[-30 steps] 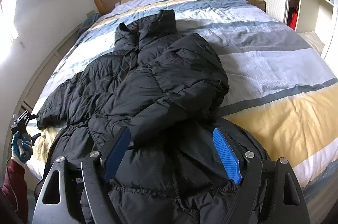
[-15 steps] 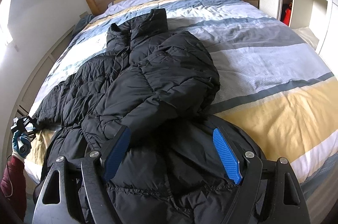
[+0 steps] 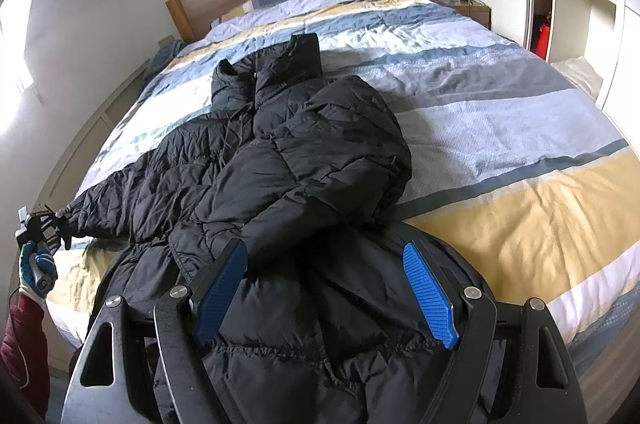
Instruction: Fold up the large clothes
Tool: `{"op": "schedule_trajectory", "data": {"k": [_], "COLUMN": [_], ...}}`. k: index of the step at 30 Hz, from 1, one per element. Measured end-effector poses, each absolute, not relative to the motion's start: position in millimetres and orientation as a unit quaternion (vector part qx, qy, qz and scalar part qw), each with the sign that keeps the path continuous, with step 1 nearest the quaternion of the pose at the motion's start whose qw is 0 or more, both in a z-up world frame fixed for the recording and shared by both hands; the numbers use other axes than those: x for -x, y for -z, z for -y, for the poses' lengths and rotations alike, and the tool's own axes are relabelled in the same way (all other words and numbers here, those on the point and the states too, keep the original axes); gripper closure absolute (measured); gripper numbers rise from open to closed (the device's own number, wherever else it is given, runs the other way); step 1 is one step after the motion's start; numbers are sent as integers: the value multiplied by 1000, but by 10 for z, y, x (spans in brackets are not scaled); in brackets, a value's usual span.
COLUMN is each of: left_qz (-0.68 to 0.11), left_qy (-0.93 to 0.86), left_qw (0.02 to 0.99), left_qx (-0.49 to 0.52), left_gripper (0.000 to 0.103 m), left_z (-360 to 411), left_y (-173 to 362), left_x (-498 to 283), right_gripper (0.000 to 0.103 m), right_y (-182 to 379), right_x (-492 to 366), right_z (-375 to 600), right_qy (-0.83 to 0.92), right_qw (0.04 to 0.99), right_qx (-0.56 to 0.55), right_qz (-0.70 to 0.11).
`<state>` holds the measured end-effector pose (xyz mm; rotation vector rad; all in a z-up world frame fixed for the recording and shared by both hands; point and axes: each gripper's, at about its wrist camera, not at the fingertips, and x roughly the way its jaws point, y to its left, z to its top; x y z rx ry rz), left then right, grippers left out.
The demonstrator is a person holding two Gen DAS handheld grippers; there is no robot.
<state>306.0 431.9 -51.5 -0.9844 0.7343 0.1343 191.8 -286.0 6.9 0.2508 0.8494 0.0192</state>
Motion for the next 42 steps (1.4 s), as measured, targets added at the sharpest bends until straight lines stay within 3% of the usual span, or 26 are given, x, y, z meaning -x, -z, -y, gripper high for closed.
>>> {"op": "schedule_trajectory", "data": {"k": [14,21,30,42], "left_qz": [-312,-321,-365,-457], "left_qy": [71,139,179,164], "left_qw": [888,898,894,868], "left_qx": [330,266,187,102], "left_gripper": [95,96,96,96], "left_z": [-2988,-2091,-1066,-153], "left_y": [-697,-966,-803,62], "left_x": [-3033,-2859,-2646,-2546], "right_gripper": [23,23,23,23], "right_y": [-222,-211,-140,81], "right_x": [-1625,-1481,-1336,-1231], "right_z": [3058,3219,3506,3782], "right_qy": [-18,-16,-5,-13], "right_qw": [915,917,918,912], "right_qx": [-138,-150,-170,-197], "right_qz": [-378,-368,-358,-359]}}
